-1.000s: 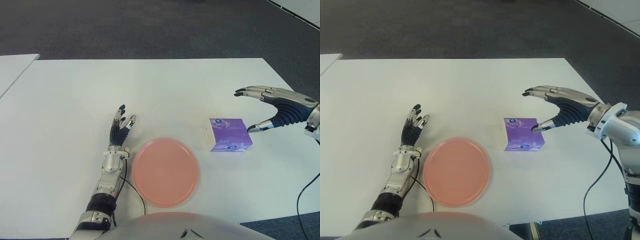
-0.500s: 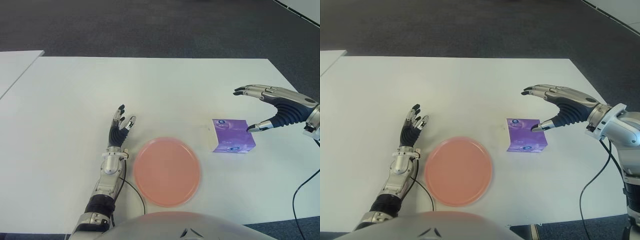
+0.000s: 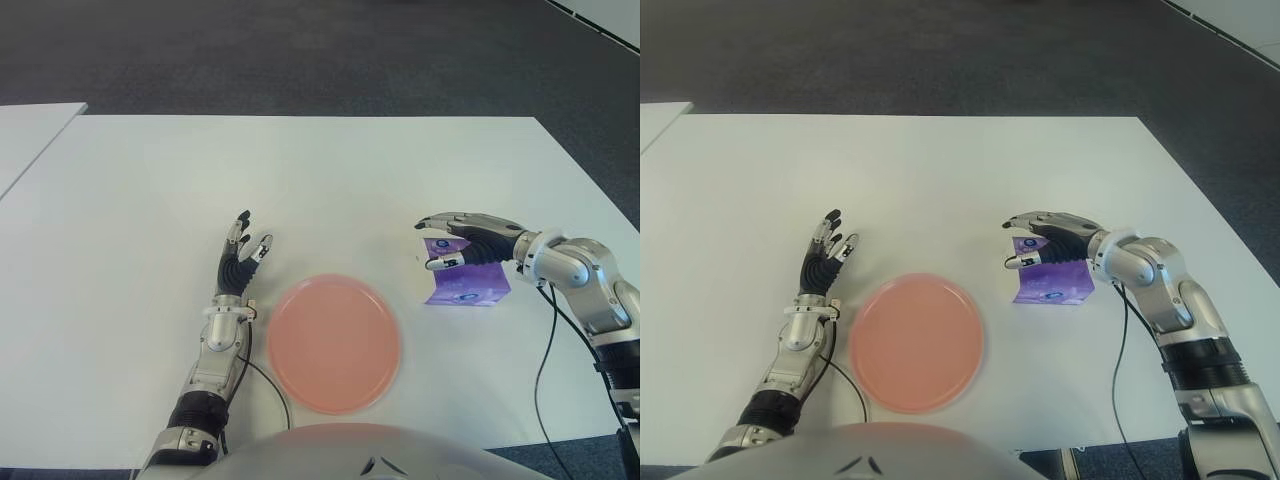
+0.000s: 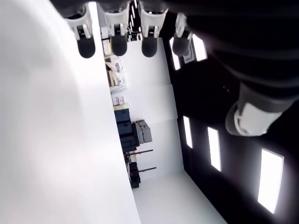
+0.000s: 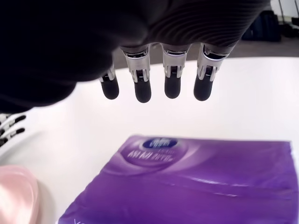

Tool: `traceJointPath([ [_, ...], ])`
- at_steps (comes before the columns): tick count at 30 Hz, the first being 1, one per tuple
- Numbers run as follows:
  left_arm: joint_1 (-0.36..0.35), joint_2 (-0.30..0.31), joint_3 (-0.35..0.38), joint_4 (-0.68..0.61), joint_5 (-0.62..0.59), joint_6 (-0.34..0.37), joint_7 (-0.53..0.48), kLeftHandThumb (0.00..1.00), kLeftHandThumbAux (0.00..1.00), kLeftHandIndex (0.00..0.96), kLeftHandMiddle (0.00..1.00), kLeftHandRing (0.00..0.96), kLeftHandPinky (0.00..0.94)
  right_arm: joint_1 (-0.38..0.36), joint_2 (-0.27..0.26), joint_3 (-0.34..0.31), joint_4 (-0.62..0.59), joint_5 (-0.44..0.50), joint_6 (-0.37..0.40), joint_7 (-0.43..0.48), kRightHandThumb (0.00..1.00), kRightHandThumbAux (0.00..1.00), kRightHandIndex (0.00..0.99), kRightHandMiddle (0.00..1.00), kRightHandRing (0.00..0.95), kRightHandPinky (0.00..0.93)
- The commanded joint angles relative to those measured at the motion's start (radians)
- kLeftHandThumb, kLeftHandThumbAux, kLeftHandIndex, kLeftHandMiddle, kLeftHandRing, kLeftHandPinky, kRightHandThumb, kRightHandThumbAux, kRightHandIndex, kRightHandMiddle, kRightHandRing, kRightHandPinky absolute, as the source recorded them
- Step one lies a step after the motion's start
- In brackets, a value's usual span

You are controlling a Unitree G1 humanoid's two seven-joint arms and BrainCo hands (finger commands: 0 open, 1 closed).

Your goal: Put the tissue paper into the plate.

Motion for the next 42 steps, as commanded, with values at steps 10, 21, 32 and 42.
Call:
traceJointPath([
  [10, -0.005, -0.014, 0.005, -0.013, -0.005, 0.07, 0.013, 0.003, 0.507, 0.0, 0.0, 0.0, 0.0, -0.058, 0.006, 0.039, 0.098, -0.011, -0.066, -0.056, 0.328, 0.146, 0.0, 0.0, 0.0, 0.0],
  [21, -0.002, -0.024, 0.006, -0.028, -0.003, 0.086, 0.018, 0.003, 0.501, 0.0, 0.0, 0.0, 0.0, -0.064, 0.04, 0.107, 0.235, -0.074, -0.129, -0.156, 0.326, 0.146, 0.0, 0.0, 0.0, 0.0],
  [32, 0.007, -0.016, 0.002, -0.034, 0.009, 0.07, 0.018, 0.007, 0.501, 0.0, 0.0, 0.0, 0.0, -0.106, 0.042, 0.122, 0.32, -0.052, -0.183, -0.186, 0.333, 0.137, 0.0, 0.0, 0.0, 0.0],
  [42, 0.009, -0.017, 0.007, -0.04, 0.008, 0.092, 0.024, 0.003, 0.506, 0.0, 0.0, 0.0, 0.0, -0.122, -0.001, 0.09, 0.34, -0.022, -0.213, -0.186, 0.368, 0.125, 0.0, 0.0, 0.0, 0.0],
])
